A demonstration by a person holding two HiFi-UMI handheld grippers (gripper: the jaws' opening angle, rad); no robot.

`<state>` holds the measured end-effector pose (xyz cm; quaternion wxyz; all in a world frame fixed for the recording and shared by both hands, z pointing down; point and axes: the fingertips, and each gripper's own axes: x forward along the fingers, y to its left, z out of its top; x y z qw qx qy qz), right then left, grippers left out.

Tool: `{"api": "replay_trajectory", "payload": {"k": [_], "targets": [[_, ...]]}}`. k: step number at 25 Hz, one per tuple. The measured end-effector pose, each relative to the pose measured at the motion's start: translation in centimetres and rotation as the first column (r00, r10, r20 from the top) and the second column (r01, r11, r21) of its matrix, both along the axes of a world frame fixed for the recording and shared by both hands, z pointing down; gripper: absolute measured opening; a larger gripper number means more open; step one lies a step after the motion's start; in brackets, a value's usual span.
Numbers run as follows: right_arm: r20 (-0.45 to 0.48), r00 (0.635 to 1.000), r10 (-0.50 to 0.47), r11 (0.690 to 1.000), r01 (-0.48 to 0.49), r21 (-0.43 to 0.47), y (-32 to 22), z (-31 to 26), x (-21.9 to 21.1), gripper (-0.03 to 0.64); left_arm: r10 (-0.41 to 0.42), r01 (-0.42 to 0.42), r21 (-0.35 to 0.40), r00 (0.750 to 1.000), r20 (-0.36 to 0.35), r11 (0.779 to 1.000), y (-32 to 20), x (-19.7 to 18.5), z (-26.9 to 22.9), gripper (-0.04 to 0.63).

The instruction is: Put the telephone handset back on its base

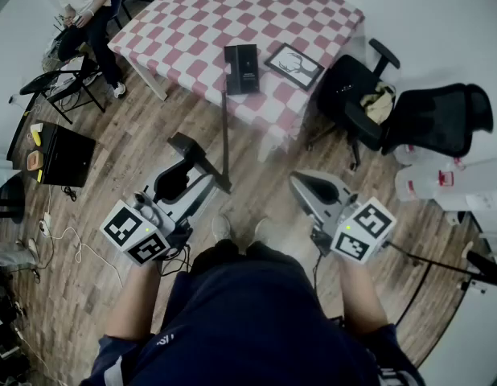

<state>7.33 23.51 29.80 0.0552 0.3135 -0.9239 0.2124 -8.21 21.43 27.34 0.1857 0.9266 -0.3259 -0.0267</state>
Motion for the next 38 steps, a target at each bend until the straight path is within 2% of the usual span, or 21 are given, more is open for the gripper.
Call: {"api": "replay_trajectory", "payload": {"k": [9,14,25,38], "targets": [[0.001,1.000,-0.003,1.000,0.003,-0.013,-0.8,0.6,0.5,0.015,-0.012,0.012,-0.011,1.000,0.004,1.000,-0.5,0.3,0.4,0.216],[0.010,1.000,0.025,0.998,-0.024,-0.056,-1.6,1.4,1.4,0.018,-0.035,0.036,-0.033,0.999,0.006,0.999,-0.6,0.5,1.1,0.216],[0.040,0.999,0.030,0.994,-0.026,-0.111,-1.4,3.2,5.4,0.018,-0.086,0.088,-0.060,0.996,0.029,0.994,-0.4,2.9,2.1,0.216],[0.075,0.996,0.052,0.979,-0.036,-0.199,-2.1,4.5,7.7,0.018,-0.090,0.092,-0.045,0.995,0.040,0.995,-0.7,5.0,1.9,0.216]]}}
